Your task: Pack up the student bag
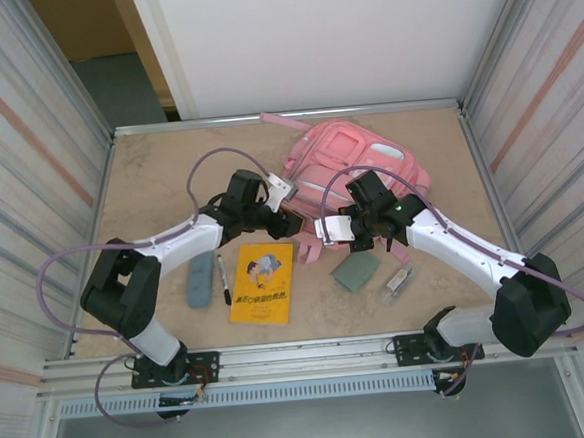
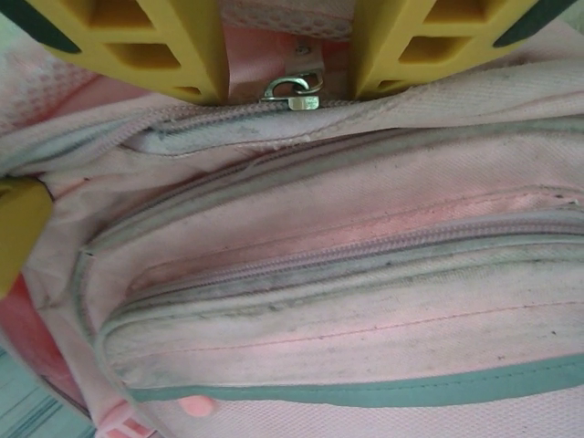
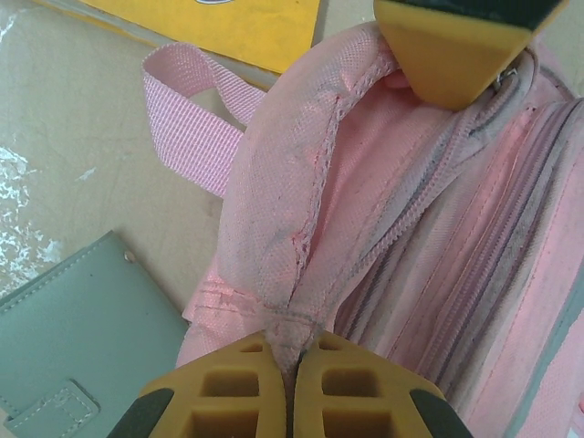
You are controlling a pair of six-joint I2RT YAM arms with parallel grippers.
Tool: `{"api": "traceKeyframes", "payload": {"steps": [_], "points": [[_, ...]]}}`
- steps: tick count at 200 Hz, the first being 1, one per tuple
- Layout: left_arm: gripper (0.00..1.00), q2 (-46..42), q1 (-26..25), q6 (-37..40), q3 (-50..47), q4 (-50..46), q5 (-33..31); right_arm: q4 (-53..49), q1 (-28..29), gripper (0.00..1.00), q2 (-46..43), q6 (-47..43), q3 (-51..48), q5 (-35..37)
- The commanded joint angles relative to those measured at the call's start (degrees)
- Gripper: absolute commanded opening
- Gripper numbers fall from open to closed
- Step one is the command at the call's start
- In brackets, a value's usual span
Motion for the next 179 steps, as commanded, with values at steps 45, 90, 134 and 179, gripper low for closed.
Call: {"api": "traceKeyframes", "payload": {"steps": [45,90,134,179], "points": [[0.03,3.19,-0.95,0.33,3.05,0.72,-2.95,0.89,1.28,0.00,-1.90,-0.26,0.71,-0.32],[0.00,-1.18,1.47,2.00,2.14,0.07,-14.59,-2.66,1.77,0.00,0.00,-1.95,-0.54,9.33],[0.00,0.09,8.57,-0.78,1.97,-0.20,-18.41,-1.30,0.87,0.00,-0.43,-1.51,-1.39,10.29],[0.00,-0.61,9.02,0.43,0.83,0.07,-19.41,0.00,-0.07,0.00,-0.55,-2.17,-1.67,12.51]]}}
